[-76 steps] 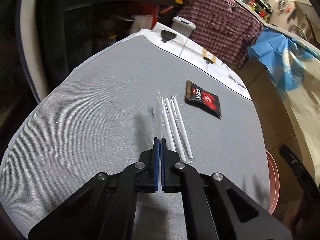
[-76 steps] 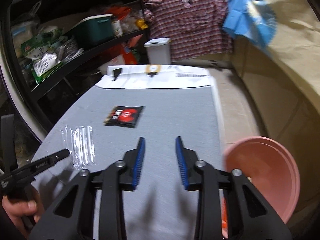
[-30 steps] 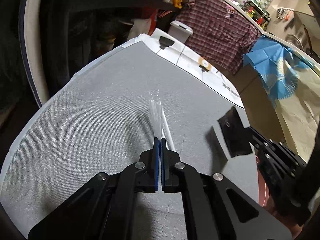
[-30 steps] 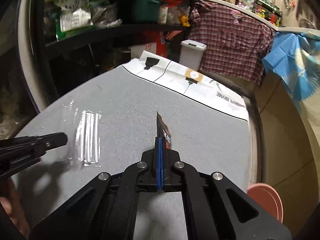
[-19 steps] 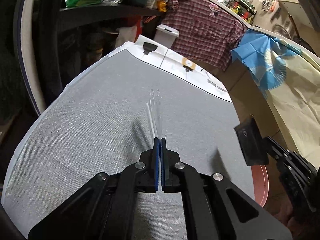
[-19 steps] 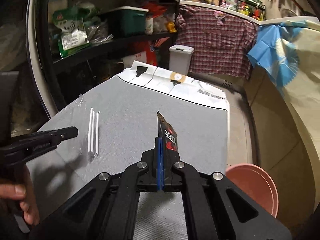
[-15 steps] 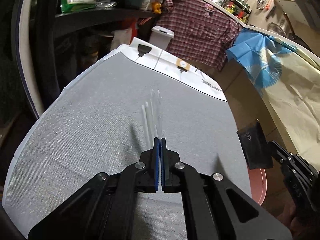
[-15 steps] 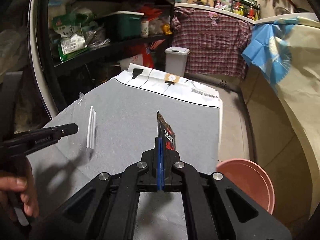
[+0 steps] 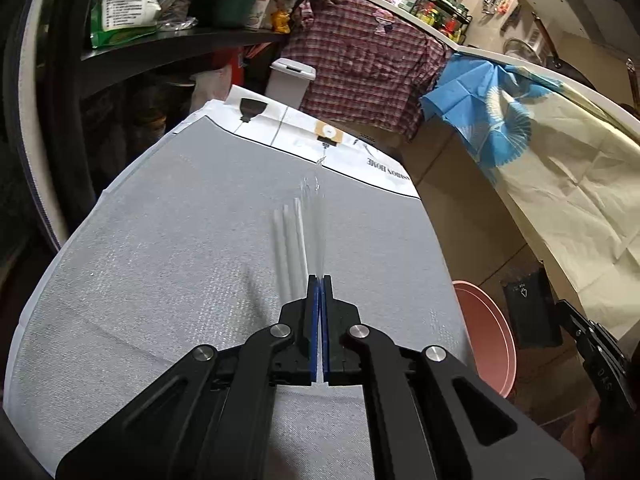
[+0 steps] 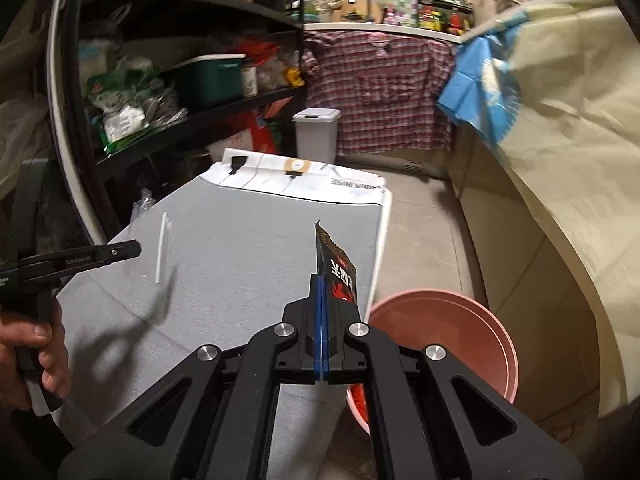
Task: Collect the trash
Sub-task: 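Carry the straws with the left gripper and packet with the right gripper over the bin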
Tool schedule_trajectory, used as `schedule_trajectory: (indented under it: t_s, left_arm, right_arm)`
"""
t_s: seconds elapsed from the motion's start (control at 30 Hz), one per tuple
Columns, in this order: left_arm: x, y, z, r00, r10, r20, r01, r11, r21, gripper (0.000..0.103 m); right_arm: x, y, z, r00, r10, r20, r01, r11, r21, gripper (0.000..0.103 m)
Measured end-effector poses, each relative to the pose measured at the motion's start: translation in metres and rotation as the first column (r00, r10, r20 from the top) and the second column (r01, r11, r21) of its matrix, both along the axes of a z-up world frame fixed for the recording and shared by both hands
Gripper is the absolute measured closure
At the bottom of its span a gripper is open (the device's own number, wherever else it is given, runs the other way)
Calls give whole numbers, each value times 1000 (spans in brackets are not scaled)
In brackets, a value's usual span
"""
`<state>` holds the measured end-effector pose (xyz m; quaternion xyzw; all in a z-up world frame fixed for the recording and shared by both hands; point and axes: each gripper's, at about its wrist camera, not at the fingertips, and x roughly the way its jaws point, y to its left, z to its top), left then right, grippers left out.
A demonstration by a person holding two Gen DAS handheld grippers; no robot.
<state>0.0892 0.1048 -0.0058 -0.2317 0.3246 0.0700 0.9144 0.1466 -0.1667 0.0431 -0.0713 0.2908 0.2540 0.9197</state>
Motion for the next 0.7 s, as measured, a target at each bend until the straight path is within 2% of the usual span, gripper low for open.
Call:
schedule_trajectory:
  t_s: [0.17, 0.5, 0.7]
  left_arm:
    - [-1, -14, 5, 999, -40, 2, 40, 999, 26, 102]
    - [8, -56, 14, 992, -127, -17, 128, 988, 90, 102]
    - [20, -92, 21, 979, -203, -19, 204, 972, 114, 102]
  right_arm:
    - [5, -25, -2, 999, -48, -15, 49, 997, 61, 103]
    - [13, -59, -6, 991, -132, -29, 134, 986, 104, 103]
    - [21, -82, -7, 980, -192, -49, 197, 971, 133, 103]
